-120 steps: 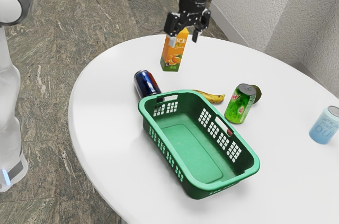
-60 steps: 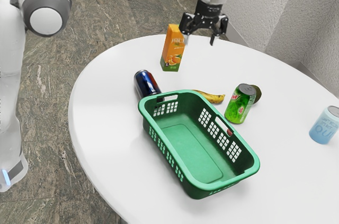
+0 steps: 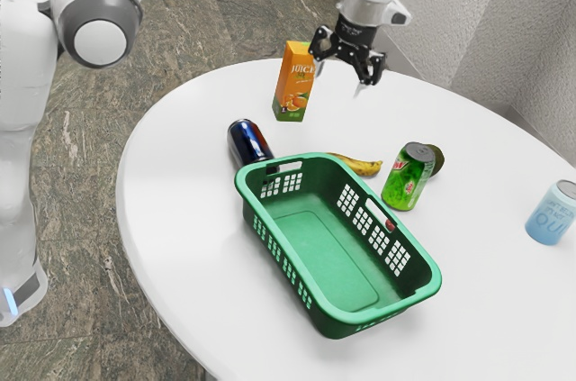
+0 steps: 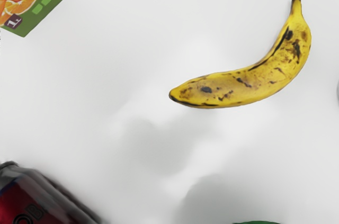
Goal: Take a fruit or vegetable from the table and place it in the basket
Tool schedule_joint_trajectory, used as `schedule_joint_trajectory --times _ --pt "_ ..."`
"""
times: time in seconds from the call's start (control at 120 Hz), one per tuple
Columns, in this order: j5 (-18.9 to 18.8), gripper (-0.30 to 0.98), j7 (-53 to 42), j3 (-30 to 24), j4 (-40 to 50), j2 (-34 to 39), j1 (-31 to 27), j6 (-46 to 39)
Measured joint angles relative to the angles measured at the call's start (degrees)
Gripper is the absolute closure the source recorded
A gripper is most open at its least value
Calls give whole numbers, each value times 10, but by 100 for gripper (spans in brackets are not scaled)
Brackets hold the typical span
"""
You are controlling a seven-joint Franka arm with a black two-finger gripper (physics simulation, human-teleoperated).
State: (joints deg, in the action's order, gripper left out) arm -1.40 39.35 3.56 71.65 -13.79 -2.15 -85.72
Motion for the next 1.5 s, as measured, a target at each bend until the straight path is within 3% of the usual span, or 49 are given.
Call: schedule_joint_trajectory --times 0.358,0.642,0.867,1.5 --pt "-12 0 -259 -8 -2 -70 -15 -72" --pt "-8 0 -399 -12 12 -94 -21 -136" --pt "13 0 -470 -17 72 -84 -23 -177" --pt "17 0 -564 -16 62 -111 -24 -205"
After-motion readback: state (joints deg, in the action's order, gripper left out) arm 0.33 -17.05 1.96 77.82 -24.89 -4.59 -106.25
